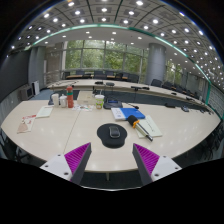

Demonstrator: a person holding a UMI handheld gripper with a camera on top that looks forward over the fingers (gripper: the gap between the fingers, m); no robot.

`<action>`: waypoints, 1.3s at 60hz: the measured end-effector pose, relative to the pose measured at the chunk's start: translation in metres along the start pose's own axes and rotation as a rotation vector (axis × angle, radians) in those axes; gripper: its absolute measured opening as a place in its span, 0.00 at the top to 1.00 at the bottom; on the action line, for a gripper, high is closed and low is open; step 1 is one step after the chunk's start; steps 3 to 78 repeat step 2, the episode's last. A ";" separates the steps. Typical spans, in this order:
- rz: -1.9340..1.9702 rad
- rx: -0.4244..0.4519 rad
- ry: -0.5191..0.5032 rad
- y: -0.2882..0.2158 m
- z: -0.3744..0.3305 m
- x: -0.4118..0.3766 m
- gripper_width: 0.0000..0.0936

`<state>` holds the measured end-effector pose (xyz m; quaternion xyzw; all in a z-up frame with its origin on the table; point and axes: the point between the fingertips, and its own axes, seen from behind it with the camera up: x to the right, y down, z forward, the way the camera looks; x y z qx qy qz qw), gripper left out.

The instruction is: Arrange mouse

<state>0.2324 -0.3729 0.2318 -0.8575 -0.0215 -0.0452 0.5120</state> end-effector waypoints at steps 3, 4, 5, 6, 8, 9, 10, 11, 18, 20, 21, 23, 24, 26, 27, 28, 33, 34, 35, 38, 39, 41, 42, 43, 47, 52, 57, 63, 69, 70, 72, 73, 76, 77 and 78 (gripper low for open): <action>0.005 0.000 0.000 0.000 -0.002 0.000 0.09; 0.005 0.000 0.000 0.000 -0.002 0.000 0.09; 0.005 0.000 0.000 0.000 -0.002 0.000 0.09; 0.005 0.000 0.000 0.000 -0.002 0.000 0.09; 0.005 0.000 0.000 0.000 -0.002 0.000 0.09; 0.005 0.000 0.000 0.000 -0.002 0.000 0.09; 0.005 0.000 0.000 0.000 -0.002 0.000 0.09; 0.005 0.000 0.000 0.000 -0.002 0.000 0.09; 0.005 0.000 0.000 0.000 -0.002 0.000 0.09; 0.005 0.000 0.000 0.000 -0.002 0.000 0.09; 0.005 0.000 0.000 0.000 -0.002 0.000 0.09; 0.005 0.000 0.000 0.000 -0.002 0.000 0.09; 0.005 0.000 0.000 0.000 -0.002 0.000 0.09; 0.005 0.000 0.000 0.000 -0.002 0.000 0.09; 0.005 0.000 0.000 0.000 -0.002 0.000 0.09; 0.005 0.000 0.000 0.000 -0.002 0.000 0.09; 0.005 0.000 0.000 0.000 -0.002 0.000 0.09; 0.005 0.000 0.000 0.000 -0.002 0.000 0.09; 0.005 0.000 0.000 0.000 -0.002 0.000 0.09; 0.005 0.000 0.000 0.000 -0.002 0.000 0.09; 0.005 0.000 0.000 0.000 -0.002 0.000 0.09; 0.005 0.000 0.000 0.000 -0.002 0.000 0.09; 0.005 0.000 0.000 0.000 -0.002 0.000 0.09; 0.005 0.000 0.000 0.000 -0.002 0.000 0.09; 0.005 0.000 0.000 0.000 -0.002 0.000 0.09; 0.005 0.000 0.000 0.000 -0.002 0.000 0.09; 0.005 0.000 0.000 0.000 -0.002 0.000 0.09; 0.005 0.000 0.000 0.000 -0.002 0.000 0.09; 0.005 0.000 0.000 0.000 -0.002 0.000 0.09; 0.005 0.000 0.000 0.000 -0.002 0.000 0.09; 0.005 0.000 0.000 0.000 -0.002 0.000 0.09; 0.005 0.000 0.000 0.000 -0.002 0.000 0.09; 0.005 0.000 0.000 0.000 -0.002 0.000 0.09; 0.005 0.000 0.000 0.000 -0.002 0.000 0.09; 0.005 0.000 0.000 0.000 -0.002 0.000 0.09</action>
